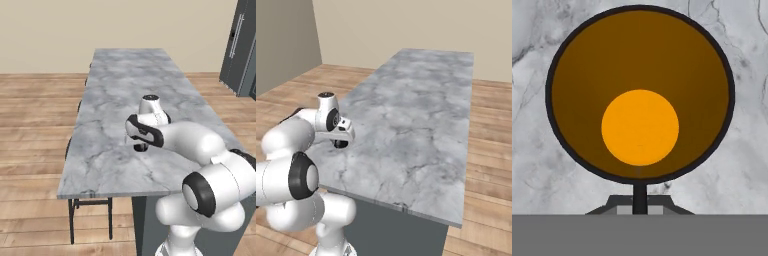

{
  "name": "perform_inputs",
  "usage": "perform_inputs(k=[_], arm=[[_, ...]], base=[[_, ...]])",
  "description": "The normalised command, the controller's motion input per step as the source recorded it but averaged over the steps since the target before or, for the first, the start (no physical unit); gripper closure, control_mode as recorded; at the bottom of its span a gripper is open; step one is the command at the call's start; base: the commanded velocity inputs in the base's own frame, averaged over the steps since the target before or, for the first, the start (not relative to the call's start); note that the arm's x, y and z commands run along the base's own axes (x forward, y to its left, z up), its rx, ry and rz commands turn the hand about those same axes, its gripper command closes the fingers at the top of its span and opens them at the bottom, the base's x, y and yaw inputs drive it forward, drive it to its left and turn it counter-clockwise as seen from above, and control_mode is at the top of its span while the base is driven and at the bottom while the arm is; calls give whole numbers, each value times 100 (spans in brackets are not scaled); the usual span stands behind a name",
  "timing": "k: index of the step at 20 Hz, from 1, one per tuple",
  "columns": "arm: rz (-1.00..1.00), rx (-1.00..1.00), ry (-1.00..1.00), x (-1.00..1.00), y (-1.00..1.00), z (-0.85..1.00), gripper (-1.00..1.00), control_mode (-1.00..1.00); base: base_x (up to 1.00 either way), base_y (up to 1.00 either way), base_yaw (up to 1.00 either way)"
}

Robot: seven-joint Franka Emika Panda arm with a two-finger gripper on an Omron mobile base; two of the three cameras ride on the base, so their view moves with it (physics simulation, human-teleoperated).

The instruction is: Clear the mugs and bowl far away from the sink.

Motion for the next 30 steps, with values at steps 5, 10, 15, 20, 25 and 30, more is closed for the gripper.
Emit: perform_inputs(k=[5, 10, 15, 20, 25, 30], arm=[[0, 0, 0, 38, 22, -36, 100, -100], [0, 0, 0, 15, 6, -20, 100, -100], [0, 0, 0, 7, 2, -40, 100, -100], [0, 1, -1, 9, 1, -39, 100, -100], [0, 4, 0, 16, 2, -34, 100, -100], [0, 4, 0, 20, 11, -42, 100, -100]], base=[[0, 0, 0], [0, 0, 0], [0, 0, 0], [0, 0, 0], [0, 0, 0], [0, 0, 0]])
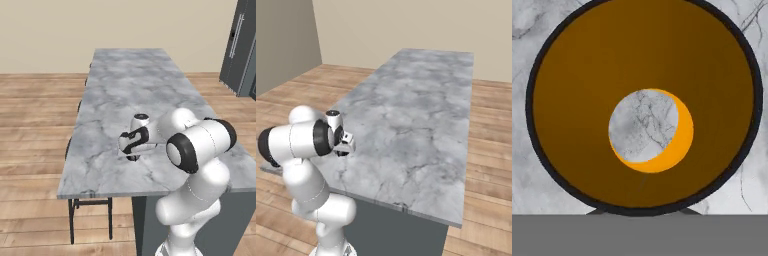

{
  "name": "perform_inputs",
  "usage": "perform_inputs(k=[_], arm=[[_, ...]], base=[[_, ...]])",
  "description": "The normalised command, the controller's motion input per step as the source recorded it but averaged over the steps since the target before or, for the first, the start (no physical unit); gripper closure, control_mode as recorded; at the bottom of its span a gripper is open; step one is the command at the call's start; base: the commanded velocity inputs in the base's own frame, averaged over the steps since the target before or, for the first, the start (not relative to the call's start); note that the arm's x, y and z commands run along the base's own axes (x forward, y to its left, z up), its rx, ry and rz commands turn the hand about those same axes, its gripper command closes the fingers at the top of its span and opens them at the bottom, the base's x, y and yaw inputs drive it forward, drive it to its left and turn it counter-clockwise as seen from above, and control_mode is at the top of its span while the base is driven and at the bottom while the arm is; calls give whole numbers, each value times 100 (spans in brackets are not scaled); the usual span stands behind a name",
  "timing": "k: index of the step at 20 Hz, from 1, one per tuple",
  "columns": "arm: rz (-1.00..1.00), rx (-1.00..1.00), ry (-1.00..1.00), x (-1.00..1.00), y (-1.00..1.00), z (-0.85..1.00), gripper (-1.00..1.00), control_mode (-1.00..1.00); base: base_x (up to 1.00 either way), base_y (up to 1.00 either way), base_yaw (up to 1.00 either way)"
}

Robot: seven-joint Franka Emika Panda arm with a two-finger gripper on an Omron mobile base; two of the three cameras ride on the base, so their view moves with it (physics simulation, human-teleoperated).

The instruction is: Clear the mugs and bowl far away from the sink.

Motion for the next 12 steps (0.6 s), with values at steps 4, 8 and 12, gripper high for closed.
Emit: perform_inputs(k=[4, 8, 12], arm=[[0, 4, 0, 14, 18, -49, -100, -100], [-1, 2, 2, -6, 4, -4, -100, -100], [-6, 0, 1, -17, -3, 39, -100, -100]], base=[[0, 0, 0], [0, 0, 0], [0, 0, 0]])
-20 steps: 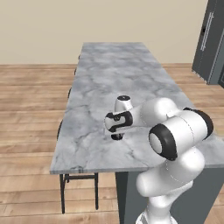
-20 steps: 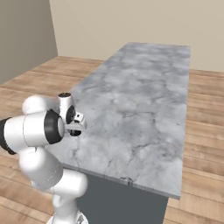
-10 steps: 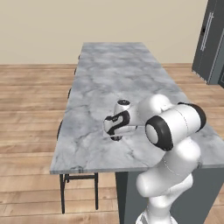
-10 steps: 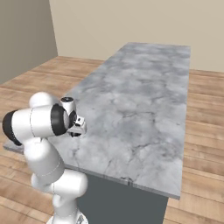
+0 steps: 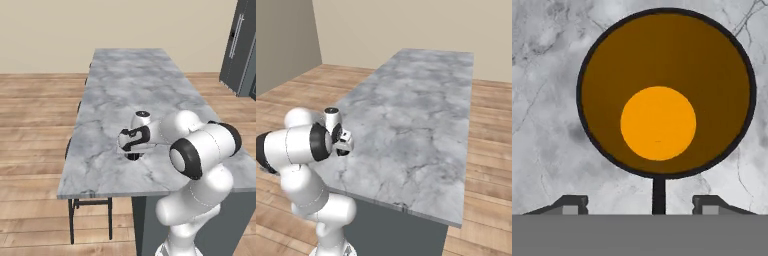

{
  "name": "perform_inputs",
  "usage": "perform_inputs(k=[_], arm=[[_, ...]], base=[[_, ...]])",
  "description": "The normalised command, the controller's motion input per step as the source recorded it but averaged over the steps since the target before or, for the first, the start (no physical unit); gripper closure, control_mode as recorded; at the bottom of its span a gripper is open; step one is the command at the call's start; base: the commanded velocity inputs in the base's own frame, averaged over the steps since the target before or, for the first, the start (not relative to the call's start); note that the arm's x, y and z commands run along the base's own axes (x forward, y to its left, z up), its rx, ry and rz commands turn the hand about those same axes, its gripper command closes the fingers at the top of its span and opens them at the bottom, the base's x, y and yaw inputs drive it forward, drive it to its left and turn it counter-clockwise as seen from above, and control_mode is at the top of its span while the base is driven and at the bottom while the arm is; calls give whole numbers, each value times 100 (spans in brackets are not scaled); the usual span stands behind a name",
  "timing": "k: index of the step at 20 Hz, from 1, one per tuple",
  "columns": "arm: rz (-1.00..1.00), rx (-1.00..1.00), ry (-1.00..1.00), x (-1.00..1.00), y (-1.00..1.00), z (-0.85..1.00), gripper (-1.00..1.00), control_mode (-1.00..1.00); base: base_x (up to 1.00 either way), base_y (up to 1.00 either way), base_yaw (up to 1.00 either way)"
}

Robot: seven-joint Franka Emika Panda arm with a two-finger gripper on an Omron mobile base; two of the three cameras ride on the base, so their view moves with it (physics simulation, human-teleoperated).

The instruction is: Clear the mugs and bowl far away from the sink.

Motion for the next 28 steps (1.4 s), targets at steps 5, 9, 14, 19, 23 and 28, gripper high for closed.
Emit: perform_inputs(k=[5, 9, 14, 19, 23, 28], arm=[[0, -4, -11, -15, -1, 70, -100, -100], [0, -1, -3, -28, -7, 74, -100, -100], [1, 0, -9, -66, -15, 64, -100, -100], [6, 0, -13, -72, -6, 49, -100, -100], [2, 0, -10, -66, -2, 45, -100, -100], [0, 0, -1, -41, -15, 69, -100, -100]], base=[[0, 0, 0], [0, 0, 0], [0, 0, 0], [0, 0, 0], [0, 0, 0], [0, 0, 0]])
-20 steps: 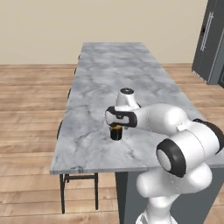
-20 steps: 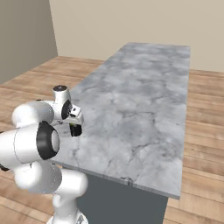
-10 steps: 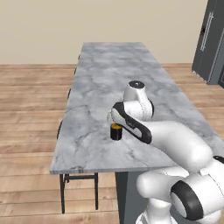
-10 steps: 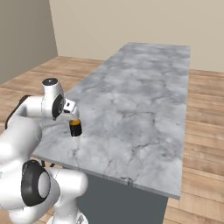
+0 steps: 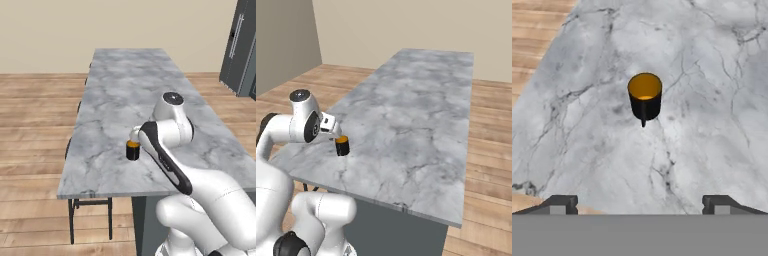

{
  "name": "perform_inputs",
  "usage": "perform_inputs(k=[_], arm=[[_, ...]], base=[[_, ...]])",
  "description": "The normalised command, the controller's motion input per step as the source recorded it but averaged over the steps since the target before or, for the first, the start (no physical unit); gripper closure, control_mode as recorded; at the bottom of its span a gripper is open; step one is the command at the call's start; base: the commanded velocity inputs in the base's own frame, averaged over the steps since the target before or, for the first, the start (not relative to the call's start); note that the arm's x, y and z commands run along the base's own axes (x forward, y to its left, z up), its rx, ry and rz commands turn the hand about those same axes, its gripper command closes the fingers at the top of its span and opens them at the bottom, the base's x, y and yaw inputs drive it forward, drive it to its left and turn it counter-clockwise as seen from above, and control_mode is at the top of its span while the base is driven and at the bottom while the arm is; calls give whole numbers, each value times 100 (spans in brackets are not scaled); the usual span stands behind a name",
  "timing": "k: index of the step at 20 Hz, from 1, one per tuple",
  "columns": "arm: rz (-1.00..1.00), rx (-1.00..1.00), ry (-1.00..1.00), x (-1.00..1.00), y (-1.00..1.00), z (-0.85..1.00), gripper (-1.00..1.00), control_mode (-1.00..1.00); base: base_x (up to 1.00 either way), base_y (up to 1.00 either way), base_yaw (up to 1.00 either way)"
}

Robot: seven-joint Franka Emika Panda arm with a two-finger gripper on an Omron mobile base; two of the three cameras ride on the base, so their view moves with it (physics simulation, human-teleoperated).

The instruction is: Clear the mugs and bowl far away from the sink.

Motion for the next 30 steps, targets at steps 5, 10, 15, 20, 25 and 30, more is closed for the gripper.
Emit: perform_inputs(k=[5, 10, 15, 20, 25, 30], arm=[[0, 1, 0, -45, -12, 67, -100, -100], [0, 1, 0, -42, -15, 48, -100, -100], [-1, 0, 0, -29, 0, 5, -100, 100], [0, 0, 0, 0, 0, 0, -100, 100], [0, 0, 0, 0, 0, 0, -100, 100], [0, 0, 0, 0, 0, 0, -100, 100]], base=[[0, 0, 0], [0, 0, 0], [-25, -4, -12], [-31, -65, -63], [-8, -14, -90], [0, 0, -100]])
